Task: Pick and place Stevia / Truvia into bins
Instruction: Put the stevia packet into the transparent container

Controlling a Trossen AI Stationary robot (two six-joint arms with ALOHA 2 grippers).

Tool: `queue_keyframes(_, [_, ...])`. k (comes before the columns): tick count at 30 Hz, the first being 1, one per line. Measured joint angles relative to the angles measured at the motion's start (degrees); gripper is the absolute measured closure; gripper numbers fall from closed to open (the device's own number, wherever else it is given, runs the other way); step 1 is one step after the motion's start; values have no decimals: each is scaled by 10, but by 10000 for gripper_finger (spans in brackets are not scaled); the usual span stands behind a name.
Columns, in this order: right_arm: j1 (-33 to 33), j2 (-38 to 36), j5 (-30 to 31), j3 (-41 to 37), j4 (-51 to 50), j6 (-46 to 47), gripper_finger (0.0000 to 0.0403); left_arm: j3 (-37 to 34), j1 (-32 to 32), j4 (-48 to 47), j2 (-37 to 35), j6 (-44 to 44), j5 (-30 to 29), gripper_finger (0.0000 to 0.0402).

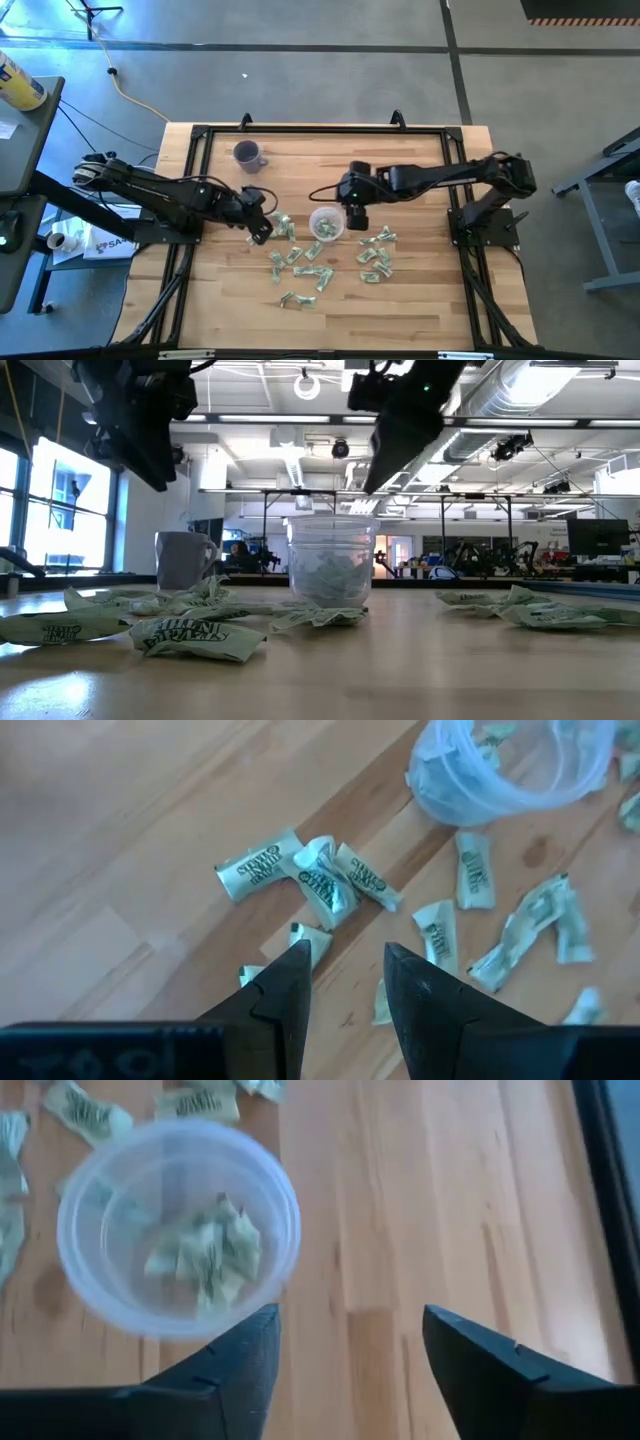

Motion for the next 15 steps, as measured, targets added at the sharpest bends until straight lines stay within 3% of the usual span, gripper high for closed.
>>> queue_keyframes(6, [9,-49,27,-80,-19,2,159,0,26,14,36,163,-1,241])
queue_keyframes(12, [39,-78,34,-133,-32,65,159,-24,93,112,85,413,69,241])
queue_keyframes(15, [55,-87,51,-148,-58,112,159,-47,129,151,108,490,111,241])
